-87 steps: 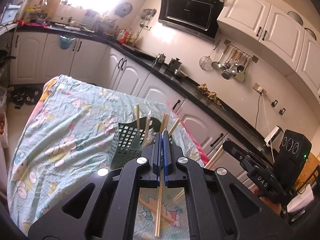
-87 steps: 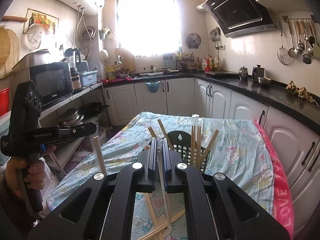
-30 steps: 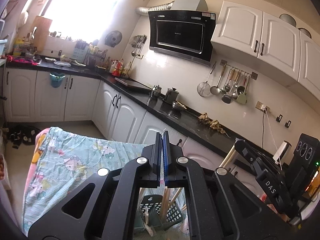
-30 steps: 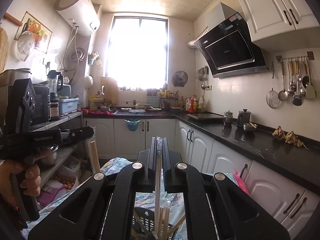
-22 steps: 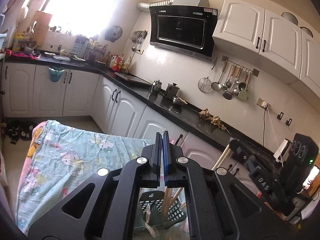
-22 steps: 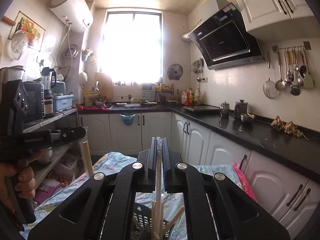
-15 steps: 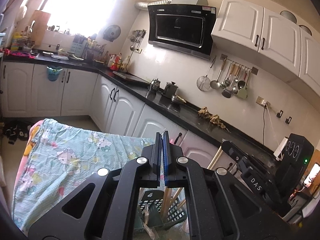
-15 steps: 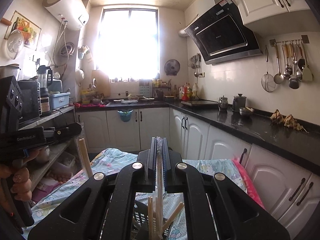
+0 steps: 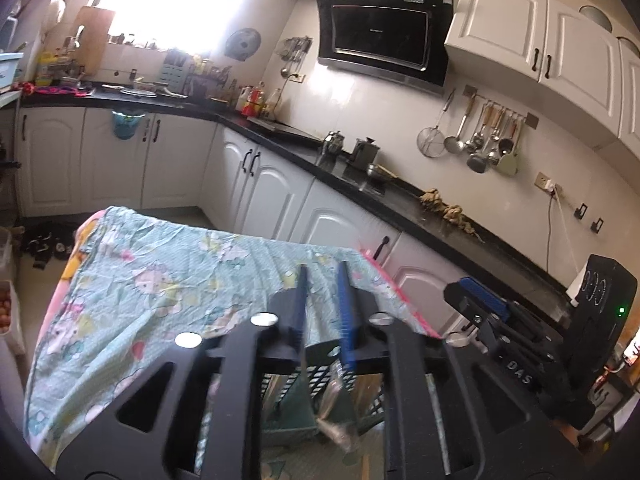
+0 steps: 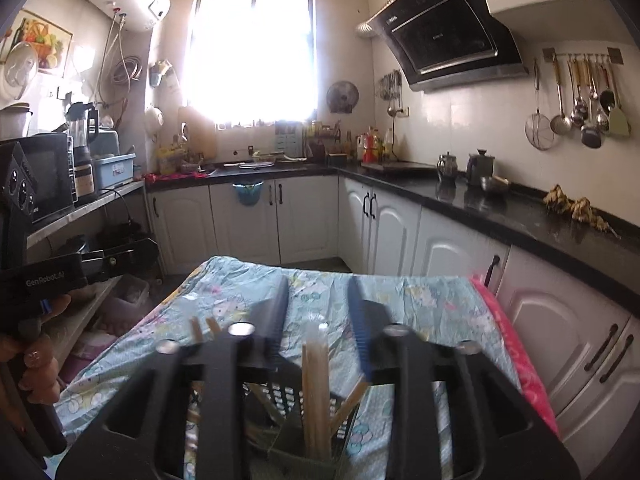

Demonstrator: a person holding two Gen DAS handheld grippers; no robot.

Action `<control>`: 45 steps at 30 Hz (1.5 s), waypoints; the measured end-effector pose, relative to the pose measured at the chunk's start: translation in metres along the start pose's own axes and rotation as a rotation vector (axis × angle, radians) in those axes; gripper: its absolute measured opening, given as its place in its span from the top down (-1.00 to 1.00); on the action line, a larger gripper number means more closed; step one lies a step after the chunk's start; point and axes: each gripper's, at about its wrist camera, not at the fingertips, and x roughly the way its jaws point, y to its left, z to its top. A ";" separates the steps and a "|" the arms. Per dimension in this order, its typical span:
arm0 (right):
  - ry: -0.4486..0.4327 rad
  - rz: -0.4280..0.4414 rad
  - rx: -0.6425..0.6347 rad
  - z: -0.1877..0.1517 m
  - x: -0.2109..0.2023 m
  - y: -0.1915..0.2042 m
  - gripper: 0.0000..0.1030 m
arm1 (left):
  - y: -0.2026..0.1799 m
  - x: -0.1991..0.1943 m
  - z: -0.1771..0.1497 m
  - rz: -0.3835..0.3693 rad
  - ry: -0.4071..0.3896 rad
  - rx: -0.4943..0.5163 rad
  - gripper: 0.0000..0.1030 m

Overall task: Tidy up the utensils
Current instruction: 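Lower the chopsticks into the caddy slots and open both tools, then withdraw both tools from the caddy toward the remaining chopsticks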

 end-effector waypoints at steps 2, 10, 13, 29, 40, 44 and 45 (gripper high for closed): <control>0.014 -0.001 0.003 -0.004 -0.003 0.001 0.32 | 0.003 -0.003 -0.003 0.016 0.003 0.000 0.49; 0.023 0.002 0.021 -0.014 -0.028 -0.002 0.02 | 0.011 -0.035 -0.014 0.081 -0.019 -0.001 -0.26; 0.026 0.001 0.019 -0.018 -0.037 -0.002 -0.10 | 0.012 -0.045 -0.019 0.092 -0.021 -0.001 -0.54; 0.070 0.022 -0.011 -0.050 -0.072 0.012 -0.25 | 0.018 -0.072 -0.058 0.137 0.013 -0.012 -0.79; 0.121 0.052 -0.052 -0.071 -0.081 0.032 -0.30 | 0.022 -0.083 -0.078 0.157 0.041 -0.030 -0.79; 0.137 0.063 -0.063 -0.076 -0.082 0.036 -0.32 | 0.022 -0.085 -0.083 0.170 0.047 -0.028 -0.79; 0.141 0.065 -0.066 -0.078 -0.082 0.037 -0.32 | 0.022 -0.086 -0.085 0.173 0.049 -0.025 -0.79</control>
